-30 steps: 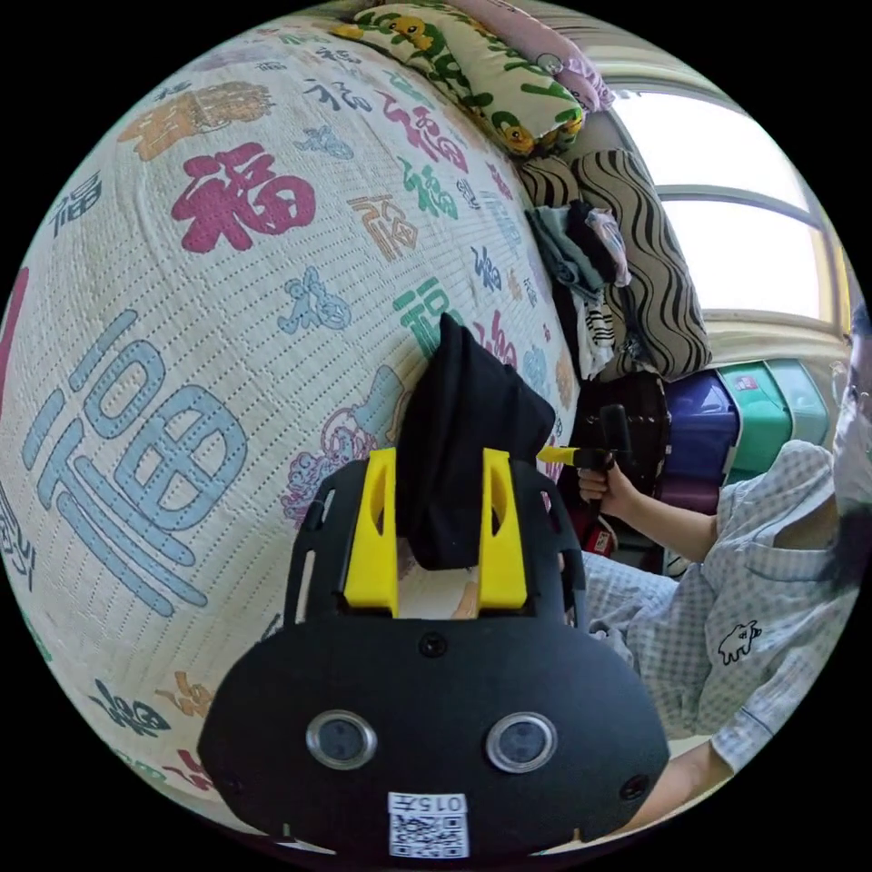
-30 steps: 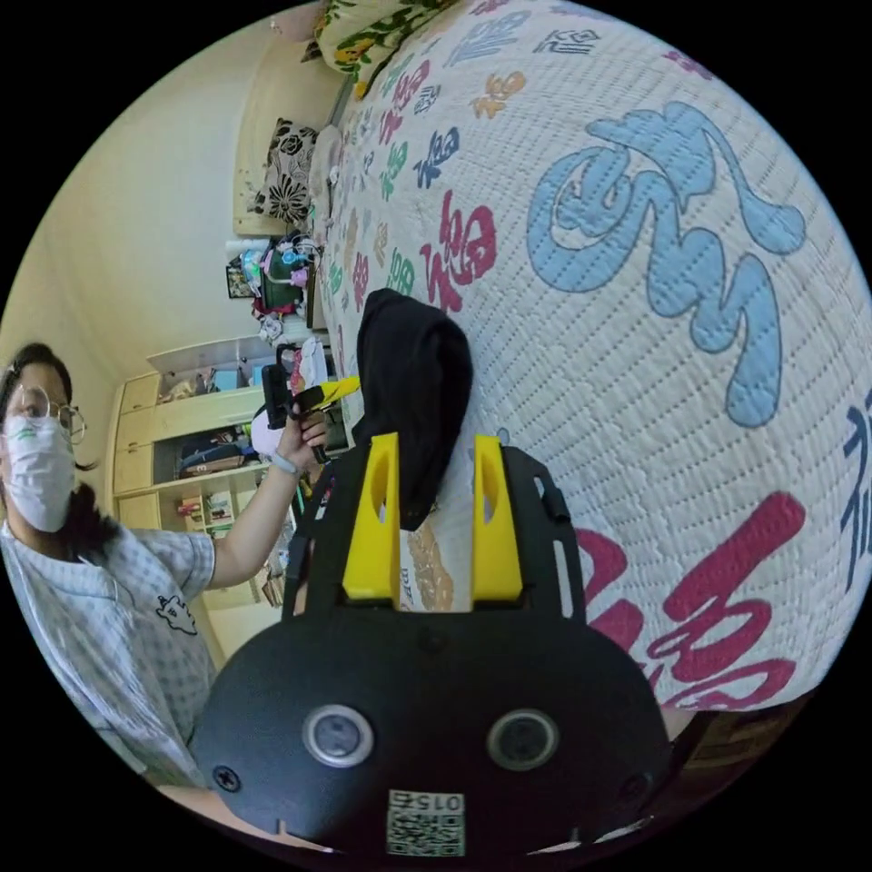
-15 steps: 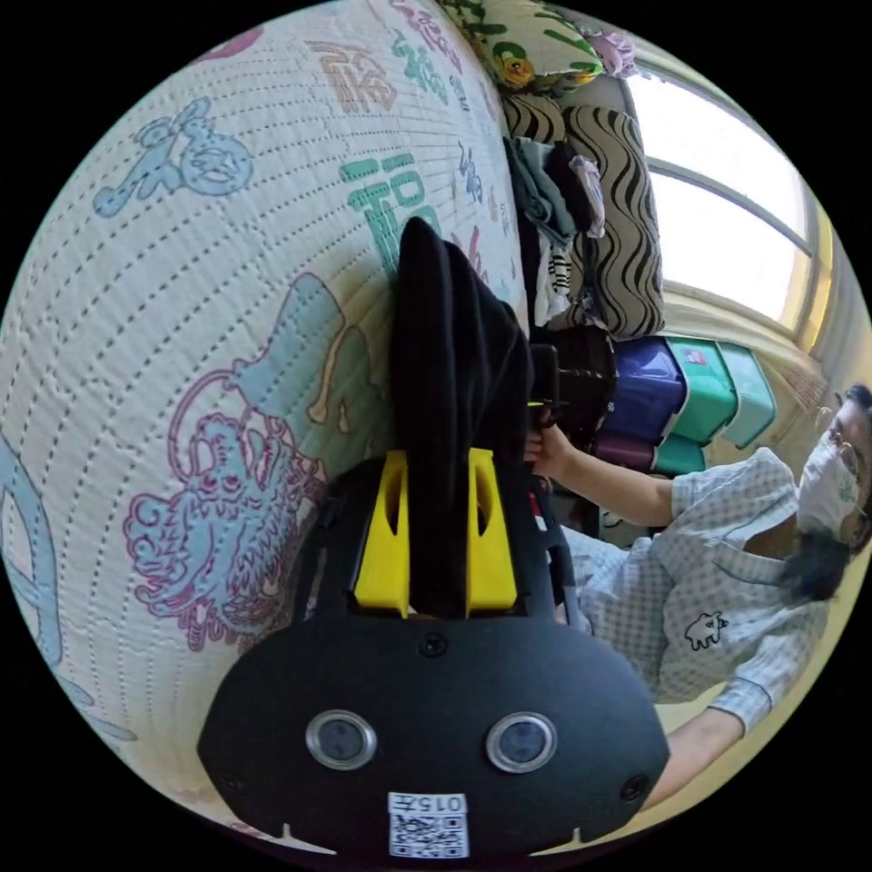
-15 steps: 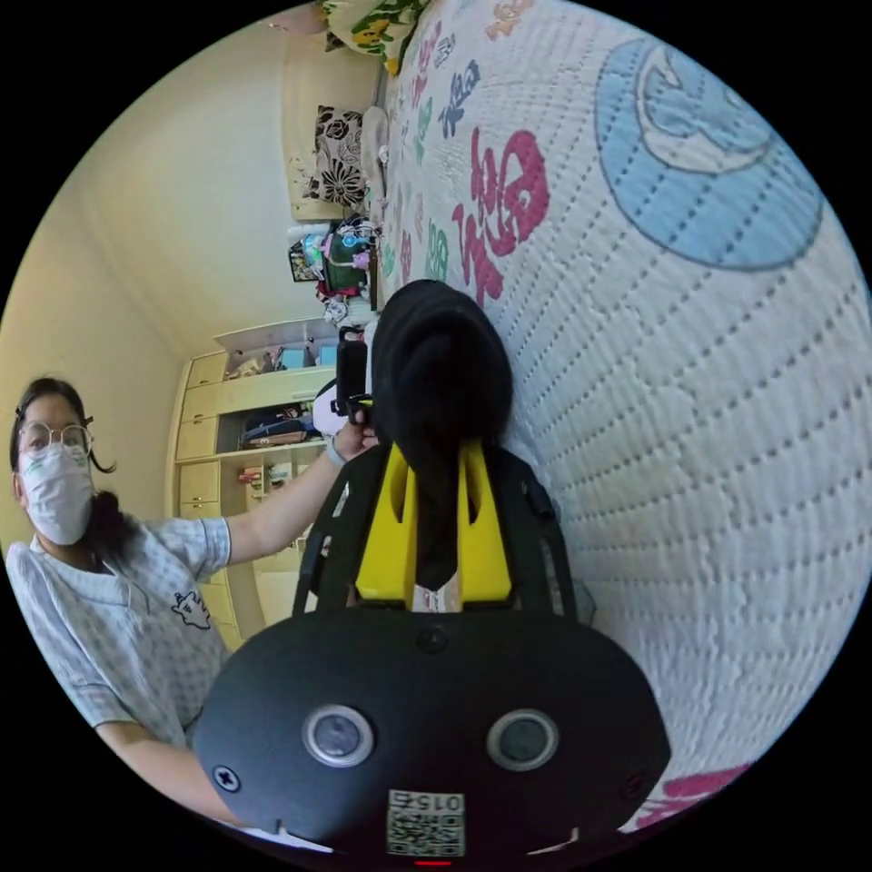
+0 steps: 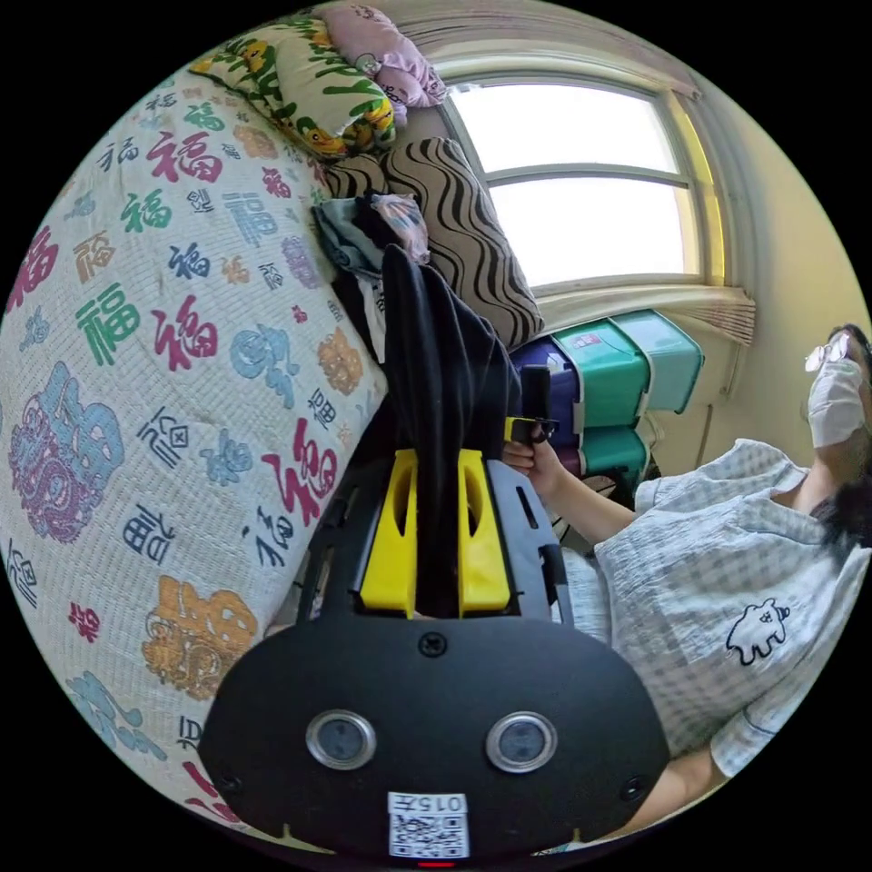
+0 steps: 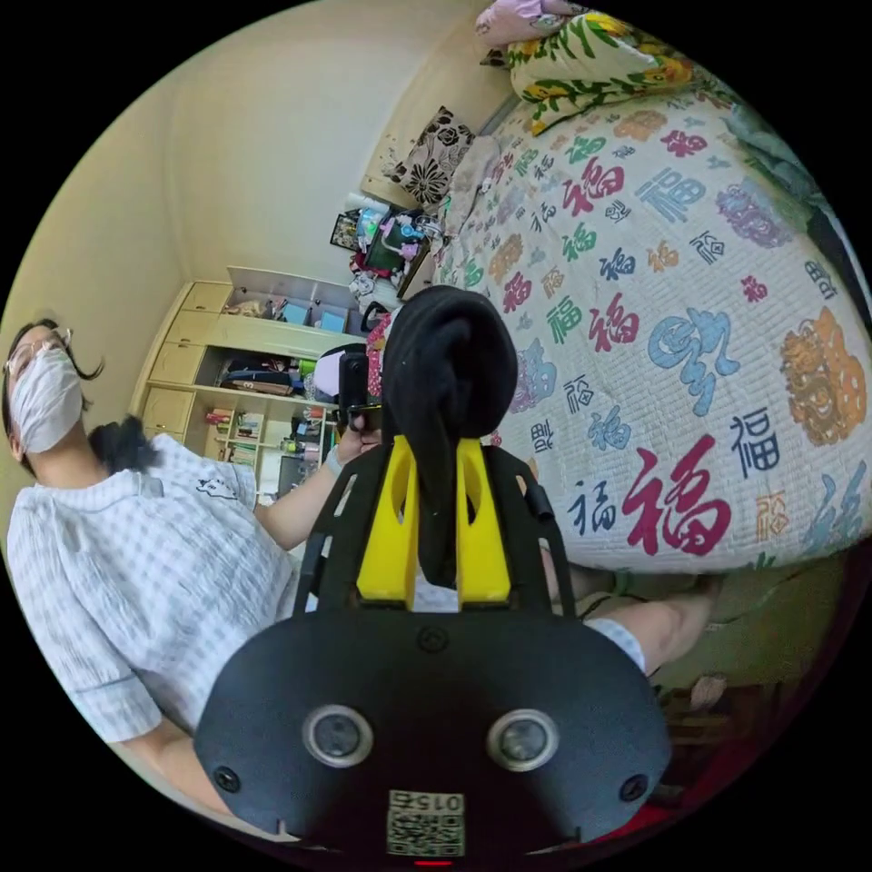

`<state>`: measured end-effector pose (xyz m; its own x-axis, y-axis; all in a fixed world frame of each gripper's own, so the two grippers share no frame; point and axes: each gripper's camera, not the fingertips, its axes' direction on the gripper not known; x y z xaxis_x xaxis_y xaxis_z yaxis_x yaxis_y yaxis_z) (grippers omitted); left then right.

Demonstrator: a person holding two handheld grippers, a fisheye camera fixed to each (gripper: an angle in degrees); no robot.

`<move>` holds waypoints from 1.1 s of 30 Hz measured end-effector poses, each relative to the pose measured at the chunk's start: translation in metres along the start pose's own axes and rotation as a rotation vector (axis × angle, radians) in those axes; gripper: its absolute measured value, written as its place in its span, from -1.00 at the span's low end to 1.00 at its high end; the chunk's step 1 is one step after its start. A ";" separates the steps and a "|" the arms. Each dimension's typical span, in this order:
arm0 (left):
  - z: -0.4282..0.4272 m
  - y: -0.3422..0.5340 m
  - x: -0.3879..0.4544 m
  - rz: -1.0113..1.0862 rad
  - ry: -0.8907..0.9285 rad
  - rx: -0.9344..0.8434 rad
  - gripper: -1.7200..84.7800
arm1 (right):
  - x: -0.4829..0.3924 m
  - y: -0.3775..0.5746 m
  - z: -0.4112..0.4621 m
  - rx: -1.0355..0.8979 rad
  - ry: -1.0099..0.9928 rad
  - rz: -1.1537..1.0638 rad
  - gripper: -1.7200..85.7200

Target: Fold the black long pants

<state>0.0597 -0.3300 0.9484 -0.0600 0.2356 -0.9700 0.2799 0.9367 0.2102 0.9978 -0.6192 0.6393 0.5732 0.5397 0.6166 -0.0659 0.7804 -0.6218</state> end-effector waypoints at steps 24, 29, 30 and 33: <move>0.442 -0.532 0.006 0.316 -0.462 -0.015 -0.80 | 0.283 -0.133 -0.430 0.659 0.135 0.061 -0.77; 0.528 -0.555 -0.055 0.312 -0.566 0.035 -0.80 | 0.380 -0.119 -0.460 0.774 0.153 0.177 -0.78; 0.555 -0.551 -0.070 0.322 -0.582 -0.006 -0.79 | 0.388 -0.111 -0.460 0.776 0.154 0.188 -0.78; 0.615 -0.540 -0.107 0.328 -0.618 -0.103 -0.77 | 0.416 -0.068 -0.453 0.707 0.311 0.271 -0.73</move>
<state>0.5044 -1.0199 0.8635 0.5755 0.3480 -0.7400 0.0964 0.8697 0.4840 1.6106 -0.5905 0.7199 0.6567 0.7073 0.2617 -0.6748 0.7061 -0.2148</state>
